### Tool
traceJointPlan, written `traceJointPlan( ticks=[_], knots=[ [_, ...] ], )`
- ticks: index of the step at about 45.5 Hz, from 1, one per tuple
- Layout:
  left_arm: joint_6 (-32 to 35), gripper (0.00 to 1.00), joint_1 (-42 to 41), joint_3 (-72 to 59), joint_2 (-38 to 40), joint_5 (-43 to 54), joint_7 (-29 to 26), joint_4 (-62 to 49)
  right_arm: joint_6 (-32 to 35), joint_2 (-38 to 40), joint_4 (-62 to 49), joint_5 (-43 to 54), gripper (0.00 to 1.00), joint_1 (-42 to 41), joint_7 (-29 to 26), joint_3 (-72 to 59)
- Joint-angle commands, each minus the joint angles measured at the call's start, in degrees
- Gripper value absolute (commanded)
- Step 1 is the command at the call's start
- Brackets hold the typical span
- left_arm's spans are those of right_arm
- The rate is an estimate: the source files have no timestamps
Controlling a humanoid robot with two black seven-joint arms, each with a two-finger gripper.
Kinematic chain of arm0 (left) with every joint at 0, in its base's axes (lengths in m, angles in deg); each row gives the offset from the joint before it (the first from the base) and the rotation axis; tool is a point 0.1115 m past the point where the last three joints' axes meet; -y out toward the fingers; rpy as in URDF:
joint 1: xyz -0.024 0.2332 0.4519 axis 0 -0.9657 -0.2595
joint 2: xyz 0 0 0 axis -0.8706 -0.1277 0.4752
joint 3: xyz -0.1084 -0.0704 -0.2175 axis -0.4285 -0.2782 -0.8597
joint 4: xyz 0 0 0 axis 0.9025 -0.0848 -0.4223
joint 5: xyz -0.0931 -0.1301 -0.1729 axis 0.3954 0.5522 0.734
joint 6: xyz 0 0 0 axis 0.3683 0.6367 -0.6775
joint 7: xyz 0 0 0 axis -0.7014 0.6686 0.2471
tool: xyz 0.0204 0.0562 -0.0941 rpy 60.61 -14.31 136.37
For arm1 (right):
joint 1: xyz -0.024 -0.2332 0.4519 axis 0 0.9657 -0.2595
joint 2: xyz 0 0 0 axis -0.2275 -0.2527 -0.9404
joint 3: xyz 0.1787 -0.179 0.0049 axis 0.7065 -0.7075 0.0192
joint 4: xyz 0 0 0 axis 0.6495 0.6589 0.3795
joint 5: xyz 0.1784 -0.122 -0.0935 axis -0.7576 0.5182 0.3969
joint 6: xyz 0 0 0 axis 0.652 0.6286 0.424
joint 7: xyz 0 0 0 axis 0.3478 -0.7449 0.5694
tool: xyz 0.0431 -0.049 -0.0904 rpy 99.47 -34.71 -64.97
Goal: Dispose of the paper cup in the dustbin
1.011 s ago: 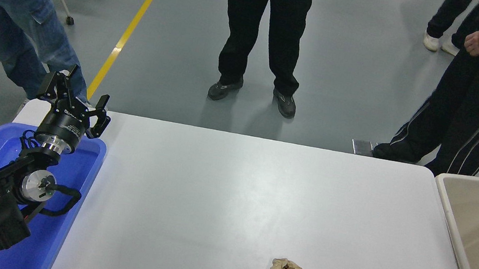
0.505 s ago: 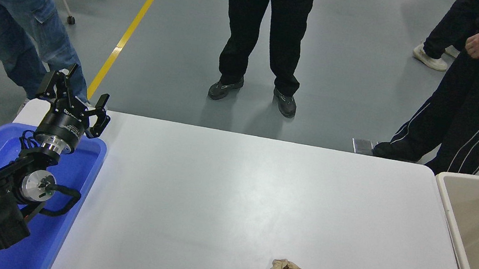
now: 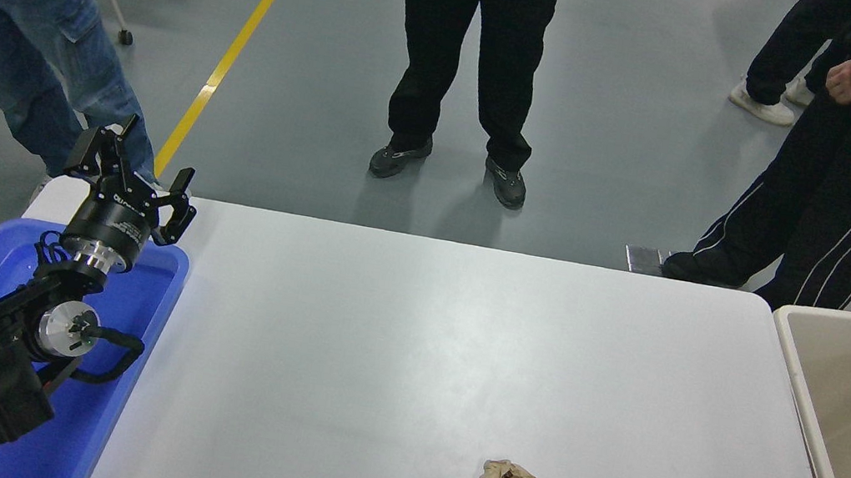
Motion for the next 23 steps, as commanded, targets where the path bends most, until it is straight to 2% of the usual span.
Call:
traceJointPlan(
  ticks=[1,22,23],
  knots=[
    [0.0,1.0,0.0,0.0,0.0,0.0,0.0,0.0,-2.4,-5.1,-0.1,-2.7,0.0,4.1,-1.7,0.5],
    [0.0,1.0,0.0,0.0,0.0,-0.1,0.0,0.0,-3.1,-5.3,0.1,-2.9,0.0,4.4,-1.7,0.9],
    [0.0,1.0,0.0,0.0,0.0,0.0,0.0,0.0,-3.6,-5.2,0.2,-3.0,0.06,4.3,-1.7,0.9]
  ],
)
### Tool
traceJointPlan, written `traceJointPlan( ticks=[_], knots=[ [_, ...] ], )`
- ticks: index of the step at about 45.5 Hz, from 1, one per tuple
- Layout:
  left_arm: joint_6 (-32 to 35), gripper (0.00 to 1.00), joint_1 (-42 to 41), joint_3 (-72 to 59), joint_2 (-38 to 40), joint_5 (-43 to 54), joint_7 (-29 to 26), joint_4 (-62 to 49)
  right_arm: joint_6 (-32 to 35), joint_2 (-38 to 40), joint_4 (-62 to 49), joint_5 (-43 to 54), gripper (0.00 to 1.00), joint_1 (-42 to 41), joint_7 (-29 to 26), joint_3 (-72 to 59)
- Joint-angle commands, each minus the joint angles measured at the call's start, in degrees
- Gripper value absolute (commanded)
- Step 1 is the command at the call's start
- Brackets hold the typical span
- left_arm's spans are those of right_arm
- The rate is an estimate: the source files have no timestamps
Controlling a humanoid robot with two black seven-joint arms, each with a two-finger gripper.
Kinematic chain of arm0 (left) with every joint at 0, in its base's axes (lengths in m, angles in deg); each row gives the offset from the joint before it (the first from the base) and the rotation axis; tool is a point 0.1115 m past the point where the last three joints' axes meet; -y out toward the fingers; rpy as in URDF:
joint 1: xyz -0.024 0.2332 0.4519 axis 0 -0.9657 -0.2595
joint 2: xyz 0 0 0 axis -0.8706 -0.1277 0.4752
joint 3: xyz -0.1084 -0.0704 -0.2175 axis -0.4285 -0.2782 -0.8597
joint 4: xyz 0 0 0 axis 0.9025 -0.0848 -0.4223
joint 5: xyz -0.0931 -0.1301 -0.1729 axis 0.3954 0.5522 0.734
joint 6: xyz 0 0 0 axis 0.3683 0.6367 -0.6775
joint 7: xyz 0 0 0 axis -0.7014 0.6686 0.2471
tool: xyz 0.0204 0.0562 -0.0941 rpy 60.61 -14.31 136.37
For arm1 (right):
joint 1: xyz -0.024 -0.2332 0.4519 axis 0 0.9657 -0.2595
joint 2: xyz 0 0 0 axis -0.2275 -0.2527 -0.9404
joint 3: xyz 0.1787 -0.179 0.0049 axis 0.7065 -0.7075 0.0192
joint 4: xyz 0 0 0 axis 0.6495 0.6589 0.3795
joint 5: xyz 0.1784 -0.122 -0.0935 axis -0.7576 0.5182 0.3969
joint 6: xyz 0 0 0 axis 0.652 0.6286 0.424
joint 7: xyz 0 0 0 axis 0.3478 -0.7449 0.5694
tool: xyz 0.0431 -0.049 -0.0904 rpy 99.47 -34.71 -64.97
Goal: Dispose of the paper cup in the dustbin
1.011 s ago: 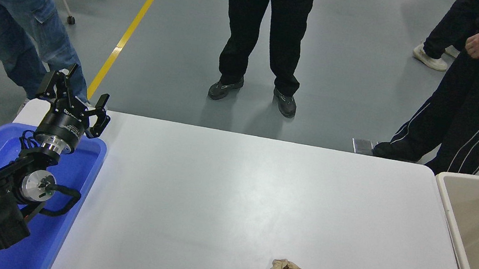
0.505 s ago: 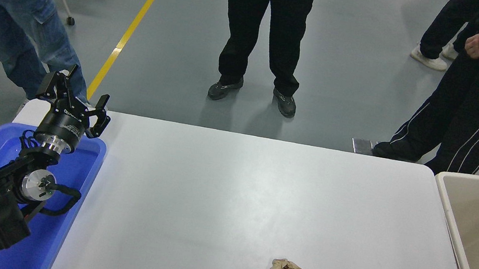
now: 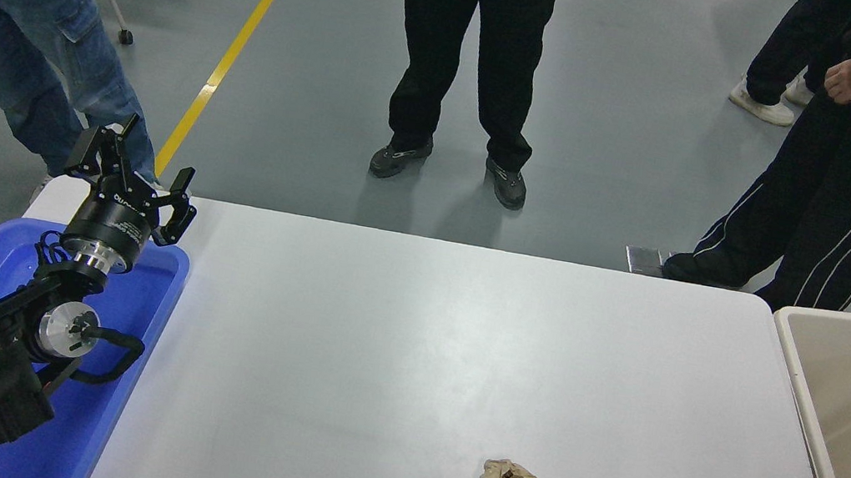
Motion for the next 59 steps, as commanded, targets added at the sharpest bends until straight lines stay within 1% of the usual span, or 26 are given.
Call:
traceJointPlan(
  ticks=[1,3,7,8,9,11,20,26,33,43,54,59],
  knots=[
    [0.0,1.0,0.0,0.0,0.0,0.0,0.0,0.0,-1.8,-0.3,0.2,-0.6,0.15,0.3,0.0,0.4],
    [0.0,1.0,0.0,0.0,0.0,0.0,0.0,0.0,-3.2,-0.2,0.4,-0.8,0.33,0.3,0.0,0.5],
    [0.0,1.0,0.0,0.0,0.0,0.0,0.0,0.0,-6.1,-0.2,0.5,-0.8,0.78,0.0,0.1,0.6],
    [0.0,1.0,0.0,0.0,0.0,0.0,0.0,0.0,-6.8,-0.2,0.5,-0.9,0.87,-0.1,0.1,0.6],
    [0.0,1.0,0.0,0.0,0.0,0.0,0.0,0.0,-7.5,-0.2,0.5,-0.9,0.91,-0.2,0.1,0.6],
    [0.0,1.0,0.0,0.0,0.0,0.0,0.0,0.0,-8.4,-0.3,0.5,-0.9,0.97,-0.4,0.1,0.6],
    [0.0,1.0,0.0,0.0,0.0,-0.1,0.0,0.0,-7.9,0.6,3.6,-0.9,0.99,-3.9,0.1,0.8],
    [0.0,1.0,0.0,0.0,0.0,0.0,0.0,0.0,-7.6,4.8,8.2,-1.2,0.99,-7.2,0.1,4.4],
    [0.0,1.0,0.0,0.0,0.0,0.0,0.0,0.0,-8.0,8.2,13.6,-1.6,0.99,-11.6,0.5,15.8],
    [0.0,1.0,0.0,0.0,0.0,0.0,0.0,0.0,-7.7,9.9,20.9,-4.0,0.99,-16.0,0.7,35.0],
    [0.0,1.0,0.0,0.0,0.0,0.0,0.0,0.0,-7.9,14.9,36.6,-4.2,0.99,-17.0,0.7,49.0],
    [0.0,1.0,0.0,0.0,0.0,0.0,0.0,0.0,-7.9,15.7,40.1,-4.2,0.99,-16.7,0.7,52.8]
  ],
)
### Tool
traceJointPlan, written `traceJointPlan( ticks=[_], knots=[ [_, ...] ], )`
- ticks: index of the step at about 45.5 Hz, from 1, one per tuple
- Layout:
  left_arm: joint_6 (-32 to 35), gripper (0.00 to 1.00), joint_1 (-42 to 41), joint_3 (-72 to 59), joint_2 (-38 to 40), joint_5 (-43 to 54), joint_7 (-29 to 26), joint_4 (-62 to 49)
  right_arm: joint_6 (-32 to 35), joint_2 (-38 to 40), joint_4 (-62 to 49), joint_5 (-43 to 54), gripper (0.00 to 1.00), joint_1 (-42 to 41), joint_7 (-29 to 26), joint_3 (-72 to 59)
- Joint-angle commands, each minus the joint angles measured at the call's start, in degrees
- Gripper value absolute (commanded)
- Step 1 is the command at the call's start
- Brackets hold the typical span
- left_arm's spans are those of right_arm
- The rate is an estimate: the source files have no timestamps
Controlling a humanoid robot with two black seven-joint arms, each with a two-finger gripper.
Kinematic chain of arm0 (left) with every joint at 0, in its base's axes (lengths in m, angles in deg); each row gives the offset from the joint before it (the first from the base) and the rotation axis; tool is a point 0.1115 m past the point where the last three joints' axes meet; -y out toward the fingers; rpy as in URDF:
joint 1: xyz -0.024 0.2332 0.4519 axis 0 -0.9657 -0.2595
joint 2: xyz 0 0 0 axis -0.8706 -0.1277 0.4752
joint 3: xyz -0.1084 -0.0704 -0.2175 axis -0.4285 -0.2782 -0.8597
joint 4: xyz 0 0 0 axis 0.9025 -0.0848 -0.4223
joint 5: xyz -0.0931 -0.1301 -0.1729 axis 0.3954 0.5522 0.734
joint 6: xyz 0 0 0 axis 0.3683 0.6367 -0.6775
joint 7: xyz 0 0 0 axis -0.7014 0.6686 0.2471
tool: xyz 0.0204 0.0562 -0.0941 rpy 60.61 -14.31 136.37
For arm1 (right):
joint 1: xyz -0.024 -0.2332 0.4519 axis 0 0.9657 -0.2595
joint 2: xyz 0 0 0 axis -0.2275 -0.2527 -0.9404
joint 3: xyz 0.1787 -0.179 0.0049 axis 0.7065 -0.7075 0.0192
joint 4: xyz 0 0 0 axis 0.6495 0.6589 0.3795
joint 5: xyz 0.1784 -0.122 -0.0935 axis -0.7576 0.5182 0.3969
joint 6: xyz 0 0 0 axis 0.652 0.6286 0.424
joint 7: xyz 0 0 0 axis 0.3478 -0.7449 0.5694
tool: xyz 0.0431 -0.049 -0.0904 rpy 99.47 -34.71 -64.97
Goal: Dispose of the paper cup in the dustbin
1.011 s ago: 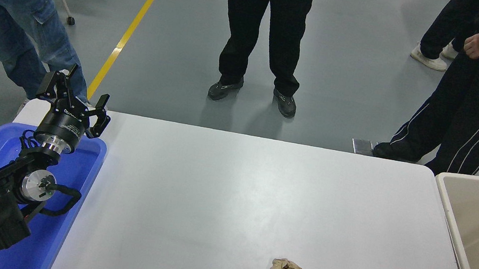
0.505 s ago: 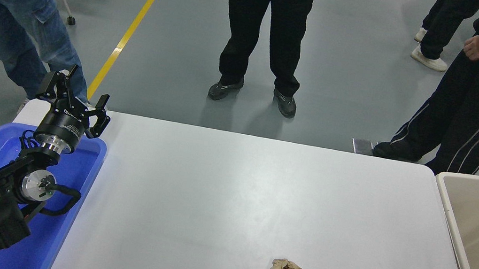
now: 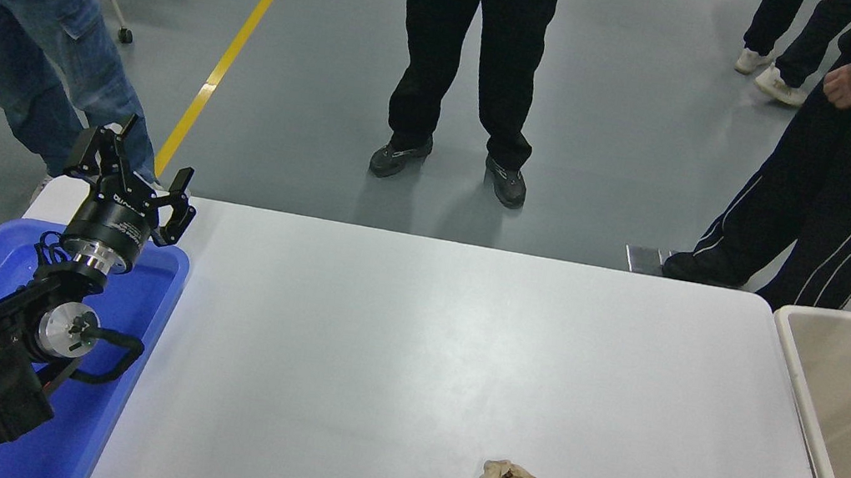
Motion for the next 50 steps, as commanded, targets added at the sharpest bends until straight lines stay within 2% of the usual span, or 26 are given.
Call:
traceJointPlan(
  ticks=[1,8,16,27,50],
  knots=[
    [0.0,1.0,0.0,0.0,0.0,0.0,0.0,0.0,-0.1,3.3,11.1,-0.4,0.99,-0.9,0.1,12.7],
    [0.0,1.0,0.0,0.0,0.0,0.0,0.0,0.0,0.3,2.9,14.3,-1.3,0.99,0.8,0.2,18.1],
    [0.0,1.0,0.0,0.0,0.0,0.0,0.0,0.0,0.2,1.0,20.9,-8.5,0.99,7.1,0.2,29.4],
    [0.0,1.0,0.0,0.0,0.0,0.0,0.0,0.0,0.2,-2.3,29.0,-8.6,0.99,14.3,0.2,37.8],
    [0.0,1.0,0.0,0.0,0.0,0.0,0.0,0.0,1.8,-7.2,29.9,-7.8,0.99,24.4,8.9,37.7]
  ],
)
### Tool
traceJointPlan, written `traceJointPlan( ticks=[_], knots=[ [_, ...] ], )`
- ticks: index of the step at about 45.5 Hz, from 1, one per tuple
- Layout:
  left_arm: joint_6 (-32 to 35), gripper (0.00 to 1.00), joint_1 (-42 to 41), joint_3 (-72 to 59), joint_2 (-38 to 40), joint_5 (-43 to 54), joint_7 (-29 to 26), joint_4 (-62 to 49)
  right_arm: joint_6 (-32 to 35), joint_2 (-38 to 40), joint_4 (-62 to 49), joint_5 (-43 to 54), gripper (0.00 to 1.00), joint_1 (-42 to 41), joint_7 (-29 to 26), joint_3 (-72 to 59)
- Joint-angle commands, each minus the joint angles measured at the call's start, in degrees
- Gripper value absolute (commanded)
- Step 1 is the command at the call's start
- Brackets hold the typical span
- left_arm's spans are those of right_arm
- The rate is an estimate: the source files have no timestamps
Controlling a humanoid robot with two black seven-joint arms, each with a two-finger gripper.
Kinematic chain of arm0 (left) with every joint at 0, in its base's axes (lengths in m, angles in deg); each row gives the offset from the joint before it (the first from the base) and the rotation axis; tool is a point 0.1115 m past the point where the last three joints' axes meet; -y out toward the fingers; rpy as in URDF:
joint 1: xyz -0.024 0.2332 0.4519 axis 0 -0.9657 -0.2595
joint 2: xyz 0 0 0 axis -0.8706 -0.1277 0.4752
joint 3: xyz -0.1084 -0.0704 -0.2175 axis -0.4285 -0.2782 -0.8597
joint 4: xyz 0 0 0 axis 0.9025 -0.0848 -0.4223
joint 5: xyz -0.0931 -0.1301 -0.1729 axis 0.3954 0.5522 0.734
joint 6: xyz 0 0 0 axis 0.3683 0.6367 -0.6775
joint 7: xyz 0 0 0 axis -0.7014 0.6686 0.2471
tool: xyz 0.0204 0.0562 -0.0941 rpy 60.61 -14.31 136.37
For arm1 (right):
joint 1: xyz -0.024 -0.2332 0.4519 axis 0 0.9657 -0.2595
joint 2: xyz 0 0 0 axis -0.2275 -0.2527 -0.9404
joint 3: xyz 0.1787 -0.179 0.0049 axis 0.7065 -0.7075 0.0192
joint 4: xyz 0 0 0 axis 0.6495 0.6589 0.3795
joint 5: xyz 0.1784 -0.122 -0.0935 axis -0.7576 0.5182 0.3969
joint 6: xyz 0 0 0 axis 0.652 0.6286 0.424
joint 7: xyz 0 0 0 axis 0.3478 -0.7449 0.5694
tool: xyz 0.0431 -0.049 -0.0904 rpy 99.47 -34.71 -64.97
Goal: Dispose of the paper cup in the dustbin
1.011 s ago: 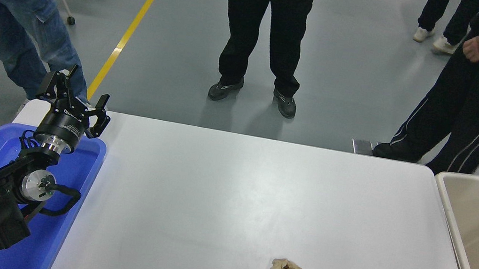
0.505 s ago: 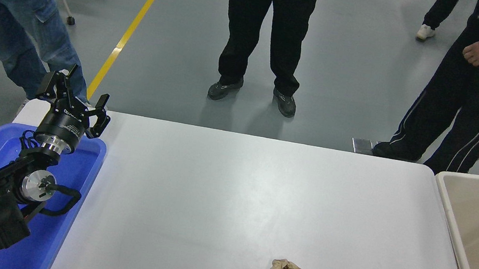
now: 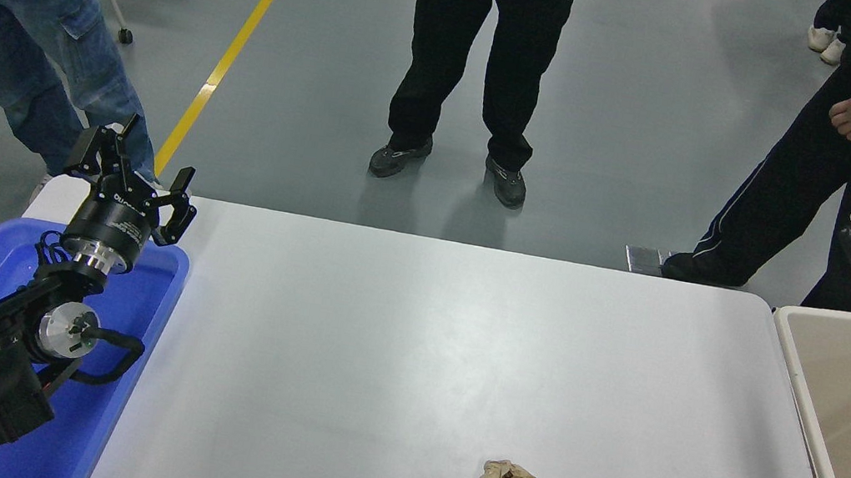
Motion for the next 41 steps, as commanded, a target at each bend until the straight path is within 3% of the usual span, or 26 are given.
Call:
traceJointPlan(
  ticks=[1,22,41],
  knots=[
    [0.0,1.0,0.0,0.0,0.0,0.0,0.0,0.0,1.2,-2.4,0.4,0.1,0.99,4.6,3.4,0.5],
    [0.0,1.0,0.0,0.0,0.0,0.0,0.0,0.0,2.4,-8.7,-2.9,2.6,0.99,5.7,5.1,-2.8],
    [0.0,1.0,0.0,0.0,0.0,0.0,0.0,0.0,2.3,-8.8,-2.9,2.6,0.99,5.1,5.5,-2.6]
  ],
)
